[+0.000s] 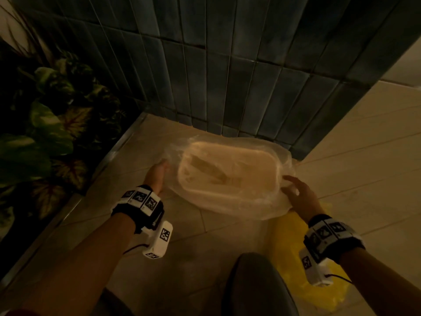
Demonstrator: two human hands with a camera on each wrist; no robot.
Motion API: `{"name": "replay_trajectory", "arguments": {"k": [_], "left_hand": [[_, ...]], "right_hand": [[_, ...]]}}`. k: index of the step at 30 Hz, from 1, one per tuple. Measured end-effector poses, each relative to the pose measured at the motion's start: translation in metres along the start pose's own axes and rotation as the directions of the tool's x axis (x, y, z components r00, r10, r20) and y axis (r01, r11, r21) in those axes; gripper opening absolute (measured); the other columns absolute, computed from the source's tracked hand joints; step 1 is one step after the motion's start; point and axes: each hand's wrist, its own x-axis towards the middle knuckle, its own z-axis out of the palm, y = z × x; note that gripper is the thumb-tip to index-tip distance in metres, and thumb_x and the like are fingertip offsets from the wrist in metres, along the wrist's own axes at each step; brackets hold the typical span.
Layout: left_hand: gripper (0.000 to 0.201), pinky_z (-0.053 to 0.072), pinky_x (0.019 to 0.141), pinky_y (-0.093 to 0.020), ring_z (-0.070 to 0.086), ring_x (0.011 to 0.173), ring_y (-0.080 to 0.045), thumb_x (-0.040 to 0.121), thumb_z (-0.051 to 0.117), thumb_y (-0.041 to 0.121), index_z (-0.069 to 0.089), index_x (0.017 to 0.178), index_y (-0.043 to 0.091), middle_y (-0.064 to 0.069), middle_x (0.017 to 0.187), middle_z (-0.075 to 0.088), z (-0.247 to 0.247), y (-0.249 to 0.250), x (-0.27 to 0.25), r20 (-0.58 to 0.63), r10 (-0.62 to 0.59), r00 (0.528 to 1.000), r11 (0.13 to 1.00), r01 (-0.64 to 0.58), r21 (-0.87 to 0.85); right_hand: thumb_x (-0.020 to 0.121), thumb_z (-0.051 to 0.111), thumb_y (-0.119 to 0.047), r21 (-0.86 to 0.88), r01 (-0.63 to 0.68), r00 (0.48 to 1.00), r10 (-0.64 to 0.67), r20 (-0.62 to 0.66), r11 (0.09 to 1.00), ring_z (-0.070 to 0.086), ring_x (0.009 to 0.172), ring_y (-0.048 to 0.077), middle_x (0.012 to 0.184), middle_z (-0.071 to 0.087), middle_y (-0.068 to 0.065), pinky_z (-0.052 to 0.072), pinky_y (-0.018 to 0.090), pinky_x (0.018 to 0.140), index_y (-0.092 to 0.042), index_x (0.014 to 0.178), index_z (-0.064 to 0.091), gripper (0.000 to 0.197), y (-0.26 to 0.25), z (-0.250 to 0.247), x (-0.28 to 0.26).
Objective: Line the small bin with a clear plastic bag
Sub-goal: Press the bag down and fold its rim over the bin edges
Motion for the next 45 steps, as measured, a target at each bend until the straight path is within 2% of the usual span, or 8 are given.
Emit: {"name": "replay_trajectory", "arguments": {"k": [8, 12, 19, 24, 30, 35, 41, 45], "left_hand": [[0.018, 0.042, 0.045, -0.017, 0.054, 0.042, -0.008, 0.083, 0.065, 0.012, 0.071, 0.067, 0.015, 0.005, 0.048, 0.062, -0.012, 0.002, 0.031, -0.012, 0.063, 0.998, 0.975, -0.064, -0.215], [0.034, 0.055, 0.075, -0.028, 0.058, 0.087, -0.025, 0.079, 0.064, -0.006, 0.064, 0.112, 0.001, -0.014, 0.09, 0.068, -0.005, 0.006, 0.038, -0.04, 0.171, 0.984, 0.985, -0.17, 0.044], [0.019, 0.041, 0.074, -0.032, 0.046, 0.081, -0.02, 0.084, 0.048, -0.007, 0.062, 0.092, 0.002, -0.01, 0.083, 0.051, 0.008, 0.015, 0.039, -0.086, 0.472, 0.878, 0.757, -0.353, 0.55], [0.005, 0.035, 0.05, -0.025, 0.046, 0.059, -0.023, 0.084, 0.055, 0.009, 0.054, 0.079, 0.009, -0.003, 0.061, 0.044, 0.014, 0.006, 0.039, -0.111, 0.379, 0.919, 0.818, -0.277, 0.505], [0.023, 0.043, 0.086, -0.032, 0.055, 0.098, -0.029, 0.087, 0.054, 0.013, 0.069, 0.096, -0.001, -0.017, 0.105, 0.052, -0.005, 0.002, 0.038, 0.156, 0.444, 0.882, 0.618, -0.428, 0.659], [0.024, 0.036, 0.077, -0.027, 0.057, 0.106, -0.037, 0.088, 0.058, 0.01, 0.059, 0.109, -0.002, -0.024, 0.118, 0.057, -0.013, 0.047, 0.012, 0.002, 0.629, 0.777, 0.63, -0.511, 0.585], [0.047, 0.033, 0.106, -0.035, 0.041, 0.124, -0.023, 0.078, 0.068, 0.043, 0.06, 0.119, 0.024, -0.001, 0.128, 0.05, 0.031, 0.068, -0.033, 0.652, 0.582, 0.485, 0.035, -0.817, 0.576], [0.067, 0.023, 0.114, -0.041, 0.03, 0.134, -0.025, 0.078, 0.06, 0.056, 0.04, 0.138, 0.035, 0.001, 0.145, 0.037, 0.043, 0.045, -0.021, 0.786, 0.241, 0.569, -0.4, -0.679, 0.615]], "right_hand": [[0.083, 0.067, -0.013, 0.571, -0.202, 0.975, 0.216, 0.045, 0.796, 0.059, 0.101, 0.031, 0.11, 0.061, 0.015, 0.053, 0.042, 0.081, -0.009, 0.13, 0.047, 0.051, -0.011, -0.013, 0.016], [0.085, 0.061, -0.003, 0.342, -0.184, 0.983, 0.178, 0.051, 0.921, 0.059, 0.085, 0.03, 0.081, 0.065, 0.011, 0.052, 0.044, 0.089, 0.004, 0.116, 0.061, 0.032, -0.02, -0.006, 0.029], [0.087, 0.047, 0.003, -0.282, 0.019, 0.99, -0.058, -0.13, 0.959, 0.055, 0.045, 0.022, 0.074, 0.061, 0.016, 0.04, 0.015, 0.029, -0.006, 0.101, 0.065, 0.024, -0.017, -0.009, 0.044], [0.091, 0.041, 0.002, -0.497, 0.146, 0.977, -0.202, -0.06, 0.855, 0.058, 0.075, 0.037, 0.089, 0.045, 0.01, 0.057, 0.038, 0.062, -0.004, 0.115, 0.066, 0.036, 0.0, -0.005, 0.045], [0.092, 0.052, -0.019, -0.357, 0.064, 0.99, -0.015, 0.14, 0.932, 0.053, 0.093, 0.025, 0.102, 0.061, 0.011, 0.041, 0.035, 0.091, -0.022, 0.137, 0.045, 0.046, -0.009, -0.015, 0.028], [0.089, 0.055, -0.012, -0.321, 0.312, 0.911, -0.378, -0.165, 0.894, 0.057, 0.093, 0.024, 0.111, 0.061, 0.016, 0.038, 0.021, 0.076, -0.006, 0.112, 0.062, 0.025, -0.066, -0.042, 0.022], [0.087, 0.059, -0.034, -0.414, 0.803, 0.594, -0.627, 0.504, 0.428, 0.052, 0.115, 0.018, 0.128, 0.055, 0.003, 0.04, 0.032, 0.1, -0.025, 0.127, 0.054, 0.041, -0.131, 0.002, 0.006], [0.083, 0.05, -0.058, -0.654, 0.742, 0.67, -0.185, 0.719, 0.149, 0.015, 0.145, 0.023, 0.158, 0.015, -0.002, 0.012, 0.042, 0.119, -0.04, 0.145, 0.019, 0.072, -0.112, 0.021, 0.014]]}}
